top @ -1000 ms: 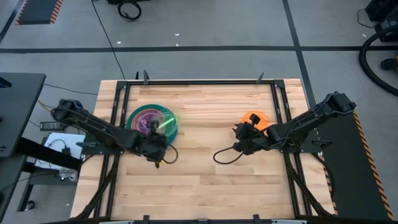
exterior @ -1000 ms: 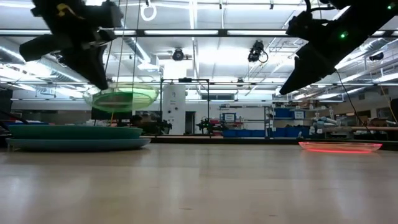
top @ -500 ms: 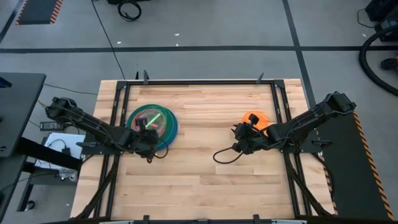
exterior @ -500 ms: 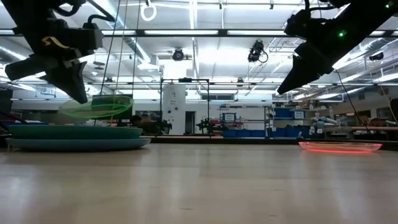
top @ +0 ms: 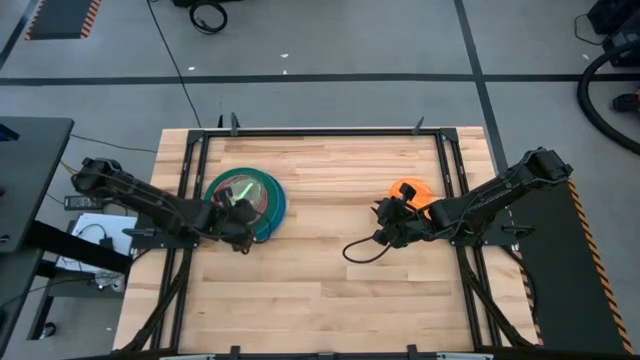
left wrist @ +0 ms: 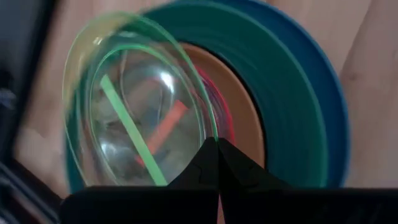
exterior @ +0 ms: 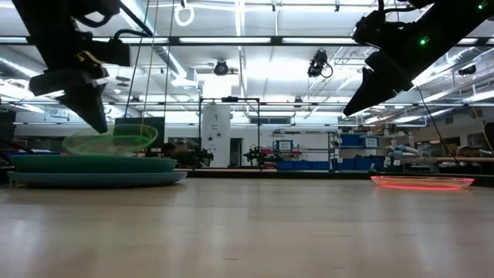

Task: Stack plastic plates
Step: Stack the light green plate on top of the pink plate, then stack the orange plate on top of the light green plate

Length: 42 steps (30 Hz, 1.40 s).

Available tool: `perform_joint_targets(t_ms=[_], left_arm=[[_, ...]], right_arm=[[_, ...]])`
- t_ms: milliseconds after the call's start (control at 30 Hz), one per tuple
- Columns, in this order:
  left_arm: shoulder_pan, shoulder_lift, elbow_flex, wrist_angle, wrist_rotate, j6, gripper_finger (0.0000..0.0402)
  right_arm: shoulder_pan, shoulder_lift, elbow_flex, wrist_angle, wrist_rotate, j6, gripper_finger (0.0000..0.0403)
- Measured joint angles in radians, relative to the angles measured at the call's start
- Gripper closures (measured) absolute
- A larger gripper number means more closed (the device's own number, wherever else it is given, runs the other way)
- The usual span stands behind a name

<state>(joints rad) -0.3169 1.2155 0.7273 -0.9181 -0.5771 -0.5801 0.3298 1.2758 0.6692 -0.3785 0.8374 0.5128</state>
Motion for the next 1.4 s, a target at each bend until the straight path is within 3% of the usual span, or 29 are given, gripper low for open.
perform_joint_targets(t_ms=[133,333,667,833,1200,1400], left_arm=[[0.039,0.022,0.0,0.009,0.086,-0.069,0.0401],[0.074,0.091,0.0,0.05,0.103,-0.089,0.0395],[0.086,0.11,0.044,0.009,0.108,-0.08,0.0255],[0.08,0.11,0.104,0.0,0.11,-0.079,0.0233],[-0.009,0.113,0.101,0.339,0.146,0.082,0.023],[-0.025,0.113,0.1,0.554,0.146,0.254,0.023]], right_arm=[[0.0,0.0,0.0,0.0,-0.002,0.0,0.0302],[0.0,0.0,0.0,0.005,-0.005,-0.011,0.0302],[0.0,0.0,0.0,0.012,-0.022,-0.019,0.0302],[0.0,0.0,0.0,0.012,-0.023,-0.019,0.0302],[-0.01,0.0,0.0,-0.057,-0.066,-0.004,0.0302],[-0.067,0.0,0.0,-0.132,-0.172,0.007,0.0302]])
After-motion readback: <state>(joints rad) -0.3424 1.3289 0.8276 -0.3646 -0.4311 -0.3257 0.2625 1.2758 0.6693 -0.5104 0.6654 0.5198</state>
